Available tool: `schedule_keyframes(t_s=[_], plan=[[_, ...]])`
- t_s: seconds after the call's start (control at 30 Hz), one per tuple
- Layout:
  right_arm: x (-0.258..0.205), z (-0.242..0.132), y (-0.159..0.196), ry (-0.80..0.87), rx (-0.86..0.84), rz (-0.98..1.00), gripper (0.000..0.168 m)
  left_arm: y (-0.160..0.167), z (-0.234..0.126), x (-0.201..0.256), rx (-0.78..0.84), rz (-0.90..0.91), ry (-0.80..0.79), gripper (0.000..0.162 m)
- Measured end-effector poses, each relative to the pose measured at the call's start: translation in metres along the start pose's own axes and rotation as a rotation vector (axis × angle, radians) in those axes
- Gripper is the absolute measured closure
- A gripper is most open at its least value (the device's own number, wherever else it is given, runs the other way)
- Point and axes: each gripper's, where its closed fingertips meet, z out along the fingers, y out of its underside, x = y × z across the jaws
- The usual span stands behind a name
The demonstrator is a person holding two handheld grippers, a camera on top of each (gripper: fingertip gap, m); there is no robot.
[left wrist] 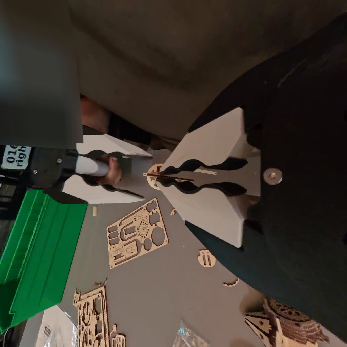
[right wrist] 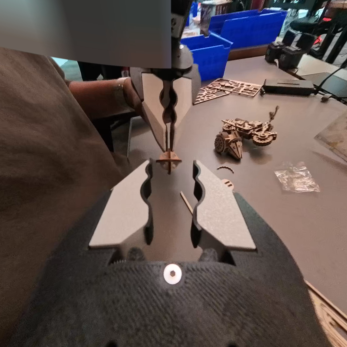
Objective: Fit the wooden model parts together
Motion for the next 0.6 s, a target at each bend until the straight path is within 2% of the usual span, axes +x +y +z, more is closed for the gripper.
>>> schedule_keyframes(t_s=[0.3,0.6], plan=[[-0.0095,0.0088,0.0053,-0.025,-0.034,-0.025,0.14,0.0008,0.0071,0.0067,0.015,-0.001,0.04,0.16],[-0.0095,0.0102,0.0077,-0.015,-0.051,-0.043,0.14,0.0,0.0055,0.0073,0.042,-0.009,0.046,0.16]])
